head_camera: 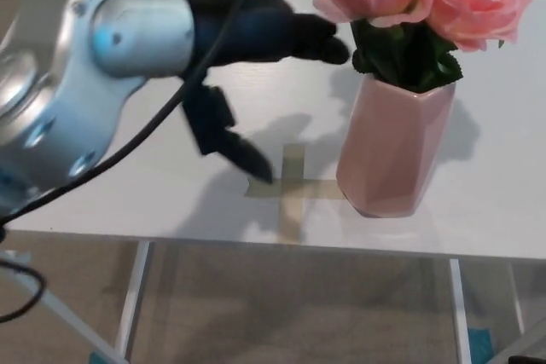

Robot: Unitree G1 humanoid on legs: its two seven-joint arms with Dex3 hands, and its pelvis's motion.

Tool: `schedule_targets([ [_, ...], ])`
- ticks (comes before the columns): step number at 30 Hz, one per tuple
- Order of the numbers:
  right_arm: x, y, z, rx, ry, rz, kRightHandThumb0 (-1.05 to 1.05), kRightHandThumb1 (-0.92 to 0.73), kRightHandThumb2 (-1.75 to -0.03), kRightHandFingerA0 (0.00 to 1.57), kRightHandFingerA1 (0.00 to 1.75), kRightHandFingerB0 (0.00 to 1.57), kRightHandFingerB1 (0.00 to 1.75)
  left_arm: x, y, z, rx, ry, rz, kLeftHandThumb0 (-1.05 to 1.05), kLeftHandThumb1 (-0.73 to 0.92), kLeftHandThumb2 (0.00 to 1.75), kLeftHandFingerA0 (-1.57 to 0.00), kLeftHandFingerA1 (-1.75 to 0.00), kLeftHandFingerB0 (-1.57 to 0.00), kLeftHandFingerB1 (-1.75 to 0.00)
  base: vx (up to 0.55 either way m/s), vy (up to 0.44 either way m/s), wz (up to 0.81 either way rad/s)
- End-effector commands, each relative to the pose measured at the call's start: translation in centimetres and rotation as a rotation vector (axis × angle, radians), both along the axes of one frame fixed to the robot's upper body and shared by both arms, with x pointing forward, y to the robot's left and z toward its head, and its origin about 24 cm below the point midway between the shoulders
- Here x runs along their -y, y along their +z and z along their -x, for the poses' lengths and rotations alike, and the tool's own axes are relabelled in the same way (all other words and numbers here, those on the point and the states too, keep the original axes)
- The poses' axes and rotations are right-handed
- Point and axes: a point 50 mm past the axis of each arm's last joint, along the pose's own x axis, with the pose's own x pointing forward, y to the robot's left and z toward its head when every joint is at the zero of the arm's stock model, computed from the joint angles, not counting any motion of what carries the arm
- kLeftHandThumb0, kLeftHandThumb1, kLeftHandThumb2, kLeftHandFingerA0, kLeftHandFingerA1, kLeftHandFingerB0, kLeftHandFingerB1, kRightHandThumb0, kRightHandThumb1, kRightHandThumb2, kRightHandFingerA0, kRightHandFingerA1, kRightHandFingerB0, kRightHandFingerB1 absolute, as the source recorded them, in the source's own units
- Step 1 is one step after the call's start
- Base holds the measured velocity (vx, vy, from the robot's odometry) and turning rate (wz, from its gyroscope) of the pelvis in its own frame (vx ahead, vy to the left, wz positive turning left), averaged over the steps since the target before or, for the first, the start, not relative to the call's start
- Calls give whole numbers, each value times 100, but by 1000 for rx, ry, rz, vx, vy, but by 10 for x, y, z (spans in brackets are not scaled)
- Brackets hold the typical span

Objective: Use the left hand to pick up the rose and then lift and insert it into the pink vase.

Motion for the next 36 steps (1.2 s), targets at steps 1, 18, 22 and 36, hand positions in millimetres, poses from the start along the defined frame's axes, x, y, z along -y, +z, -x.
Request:
schedule_targets([
  [1, -1, -5, 8, -30, -1, -11, -27, -66, -59, 72, 51, 58, 45, -35, -1, 18, 127, 108, -178, -69, 35, 82, 0, -5, -6, -25, 0, 0, 0],
  [18, -3, -6, 8, -39, 3, -19, -27, -65, -58, 71, 51, 58, 45, -104, -69, 56, 62, 218, 181, -71, 43, 84, -1, -25, -5, -34, 0, 0, 0],
  [22, -3, -8, 13, -48, -2, -26, -27, -64, -58, 71, 51, 58, 45, -125, -123, 77, -21, 295, 361, -70, 50, 57, -17, -30, -21, -29, 0, 0, 0],
  [36, -2, -20, 38, -76, -99, -120, -48, -81, -64, 64, 50, 53, 44, -195, -285, 146, -360, 887, 530, -65, 53, 57, -27, -31, -29, -30, 0, 0, 0],
])
